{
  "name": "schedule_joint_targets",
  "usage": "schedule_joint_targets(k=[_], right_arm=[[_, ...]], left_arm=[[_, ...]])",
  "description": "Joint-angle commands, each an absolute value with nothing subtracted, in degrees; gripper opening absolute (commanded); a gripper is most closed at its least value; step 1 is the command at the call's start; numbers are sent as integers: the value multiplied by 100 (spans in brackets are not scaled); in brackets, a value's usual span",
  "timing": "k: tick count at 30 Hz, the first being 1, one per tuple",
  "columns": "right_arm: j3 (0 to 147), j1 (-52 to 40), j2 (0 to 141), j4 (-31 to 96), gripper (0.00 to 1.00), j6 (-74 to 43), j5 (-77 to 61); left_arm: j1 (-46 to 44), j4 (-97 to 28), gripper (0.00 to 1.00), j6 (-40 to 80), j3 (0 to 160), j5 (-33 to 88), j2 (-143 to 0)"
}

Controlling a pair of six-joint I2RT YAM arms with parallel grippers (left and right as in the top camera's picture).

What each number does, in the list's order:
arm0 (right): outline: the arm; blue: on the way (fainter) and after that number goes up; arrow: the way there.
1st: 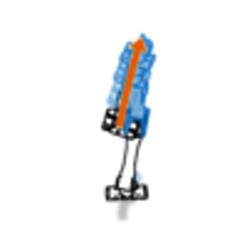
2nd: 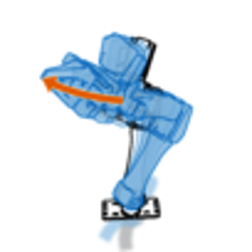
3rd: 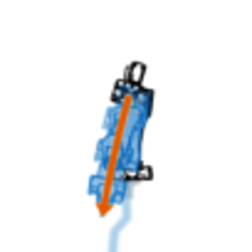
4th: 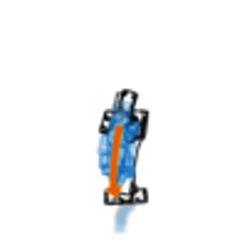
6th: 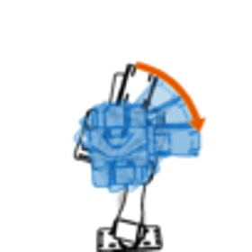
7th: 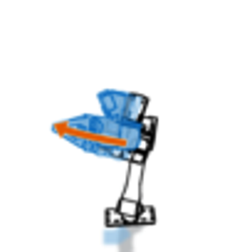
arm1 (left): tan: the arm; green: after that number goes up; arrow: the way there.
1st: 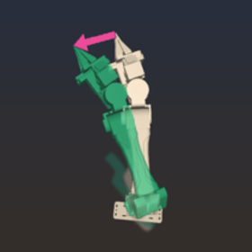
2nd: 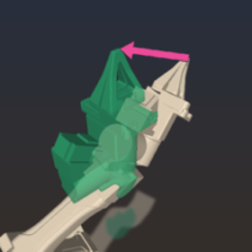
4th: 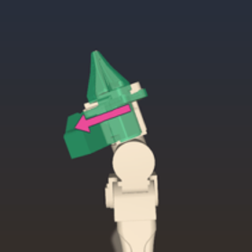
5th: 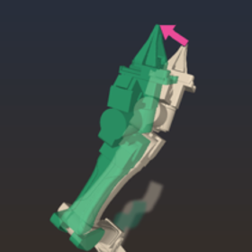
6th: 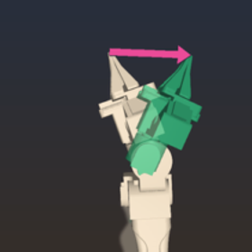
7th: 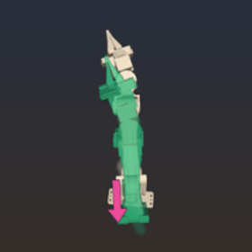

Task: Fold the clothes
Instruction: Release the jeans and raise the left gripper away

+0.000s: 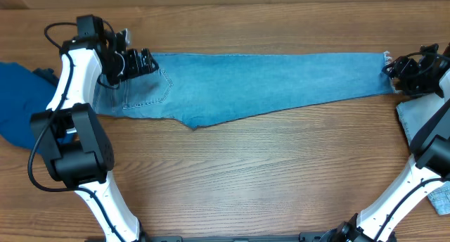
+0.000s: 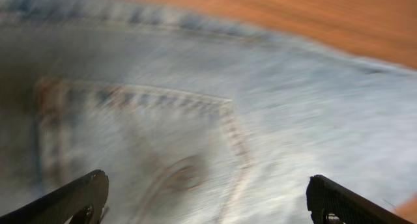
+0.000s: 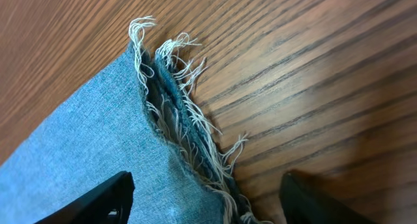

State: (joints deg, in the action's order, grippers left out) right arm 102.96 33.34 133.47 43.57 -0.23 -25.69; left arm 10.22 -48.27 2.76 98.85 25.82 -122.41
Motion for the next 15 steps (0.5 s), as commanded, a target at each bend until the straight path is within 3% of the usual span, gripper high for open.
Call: schedule_joint_targets(k=[1,3,5,8,11,15], right_arm=[[10280,3242,13659,4556,67,209,-2606],[10280,3192,13659,4720,60,414,-2604],[10280,3183,13659,4875,38,478,-2635],[10283,3197,13653,4943,26,482,-2735],[10377,3208,13576,5028,4,502,-2797],[10921,3282,13235,5277,4,473,-3009]], left_arm=[[1004,-4866,100,169,10344,3498,-12265],[1004,-5063,100,172,10580,3378,-12191],[1004,-5371,100,191,10906,3127,-11968],[1004,-5660,100,187,11207,2729,-11456],[1004,-5680,100,180,11266,2346,-10720],[1004,-5795,100,163,11266,1896,-10110]])
